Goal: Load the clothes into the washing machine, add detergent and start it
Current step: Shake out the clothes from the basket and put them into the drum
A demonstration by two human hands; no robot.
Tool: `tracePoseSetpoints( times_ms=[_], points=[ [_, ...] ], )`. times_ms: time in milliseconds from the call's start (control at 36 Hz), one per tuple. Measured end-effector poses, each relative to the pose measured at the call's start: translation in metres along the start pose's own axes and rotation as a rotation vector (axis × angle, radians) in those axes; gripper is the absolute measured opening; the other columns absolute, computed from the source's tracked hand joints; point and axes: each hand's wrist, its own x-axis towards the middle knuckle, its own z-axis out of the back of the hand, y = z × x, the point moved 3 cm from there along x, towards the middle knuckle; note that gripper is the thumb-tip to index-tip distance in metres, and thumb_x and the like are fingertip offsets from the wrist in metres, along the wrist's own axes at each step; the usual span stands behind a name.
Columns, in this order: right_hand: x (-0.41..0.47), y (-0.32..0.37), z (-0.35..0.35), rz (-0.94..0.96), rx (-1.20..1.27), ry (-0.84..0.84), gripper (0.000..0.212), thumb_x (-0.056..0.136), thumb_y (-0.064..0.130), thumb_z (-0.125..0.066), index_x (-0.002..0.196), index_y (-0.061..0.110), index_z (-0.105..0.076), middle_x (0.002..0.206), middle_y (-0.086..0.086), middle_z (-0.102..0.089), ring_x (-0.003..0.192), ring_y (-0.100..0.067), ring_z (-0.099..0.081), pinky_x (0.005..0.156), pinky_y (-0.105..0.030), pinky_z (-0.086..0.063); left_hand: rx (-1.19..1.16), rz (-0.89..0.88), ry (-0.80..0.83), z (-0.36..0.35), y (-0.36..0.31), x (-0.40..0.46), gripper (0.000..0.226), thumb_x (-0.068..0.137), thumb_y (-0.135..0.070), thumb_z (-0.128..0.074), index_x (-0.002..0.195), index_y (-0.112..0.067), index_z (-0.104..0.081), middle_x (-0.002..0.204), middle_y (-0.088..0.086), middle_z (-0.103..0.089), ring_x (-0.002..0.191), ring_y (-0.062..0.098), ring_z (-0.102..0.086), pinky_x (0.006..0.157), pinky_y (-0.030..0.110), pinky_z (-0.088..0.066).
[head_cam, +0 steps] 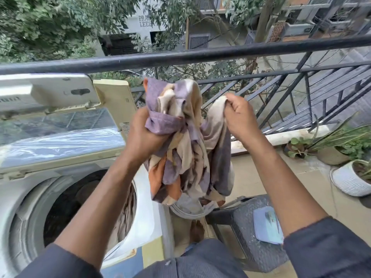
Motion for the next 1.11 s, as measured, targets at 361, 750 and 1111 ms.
tracePoseSetpoints(
  times_ms=[361, 750, 1111],
  points=[
    [-0.049, -0.087, -0.032, -0.351, -0.693, 0.318, 0.018, 0.097, 0.021, -0.046, 0.082, 0.022, -0.055, 0.115, -0.014, -0.071, 0.106, -0.039, -0.066, 0.076, -0.036, -0.044, -0.305, -0.16, -0.21, 0.048, -0.053, 0.025, 0.045, 0.067, -0.022, -0.091, 0.107, -0.025, -0.071, 0.104, -0.016, -0.08, 0.106, 0.006, -0.073, 0.096, 0.034, -0.058],
    [-0.058, -0.077, -0.038, -0.295, -0.559, 0.157, 0.021, 0.091, 0.011, -0.046, 0.101, 0.019, -0.063, 0.108, -0.02, -0.07, 0.096, -0.043, -0.065, 0.069, -0.04, -0.044, -0.136, -0.115, -0.173, 0.041, -0.022, 0.015, 0.033, 0.08, -0.005, -0.087, 0.11, 0.001, -0.072, 0.106, 0.009, -0.076, 0.101, 0.018, -0.074, 0.087, 0.036, -0.061],
    [-0.035, 0.016, 0.002, -0.027, 0.172, -0.029, 0.029, 0.103, 0.029, -0.046, 0.09, 0.008, -0.062, 0.085, -0.022, -0.063, 0.071, -0.028, -0.056, 0.066, -0.049, -0.048, -0.052, 0.001, -0.029, 0.021, 0.009, -0.002, 0.034, 0.082, -0.022, -0.09, 0.112, -0.011, -0.08, 0.111, -0.001, -0.081, 0.107, 0.02, -0.077, 0.095, 0.049, -0.062]
  ],
)
